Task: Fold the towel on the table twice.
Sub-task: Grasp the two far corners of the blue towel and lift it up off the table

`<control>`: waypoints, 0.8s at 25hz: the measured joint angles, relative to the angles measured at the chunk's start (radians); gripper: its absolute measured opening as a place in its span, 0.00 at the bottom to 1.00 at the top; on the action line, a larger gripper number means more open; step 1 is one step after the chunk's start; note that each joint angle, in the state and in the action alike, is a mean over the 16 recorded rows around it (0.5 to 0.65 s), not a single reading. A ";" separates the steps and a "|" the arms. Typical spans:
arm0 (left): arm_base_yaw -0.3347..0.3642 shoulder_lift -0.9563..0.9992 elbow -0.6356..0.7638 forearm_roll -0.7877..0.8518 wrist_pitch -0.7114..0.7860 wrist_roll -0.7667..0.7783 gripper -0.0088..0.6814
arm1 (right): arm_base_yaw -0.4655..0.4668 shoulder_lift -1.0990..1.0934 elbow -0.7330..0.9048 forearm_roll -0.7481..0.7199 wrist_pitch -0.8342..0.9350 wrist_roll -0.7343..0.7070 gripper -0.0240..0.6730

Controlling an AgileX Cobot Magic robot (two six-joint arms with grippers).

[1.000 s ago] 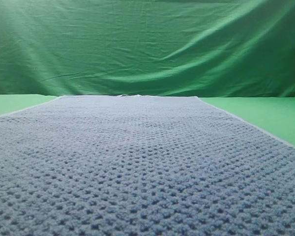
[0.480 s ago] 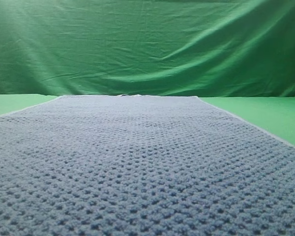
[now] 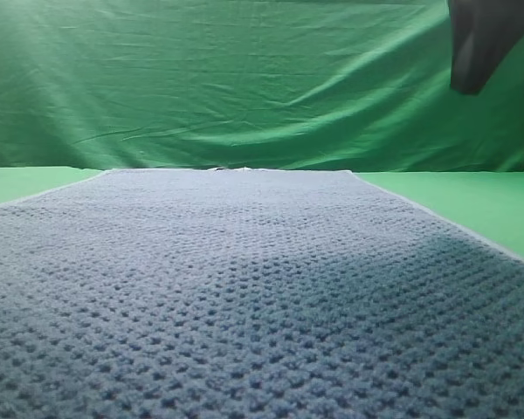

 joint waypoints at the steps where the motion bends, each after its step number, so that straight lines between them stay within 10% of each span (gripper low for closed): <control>1: 0.000 0.033 -0.020 0.001 0.005 0.002 0.01 | 0.000 0.023 -0.013 0.002 -0.001 0.000 0.03; 20: -0.045 0.376 -0.255 0.135 -0.011 -0.054 0.05 | 0.000 0.329 -0.234 0.009 -0.011 -0.021 0.18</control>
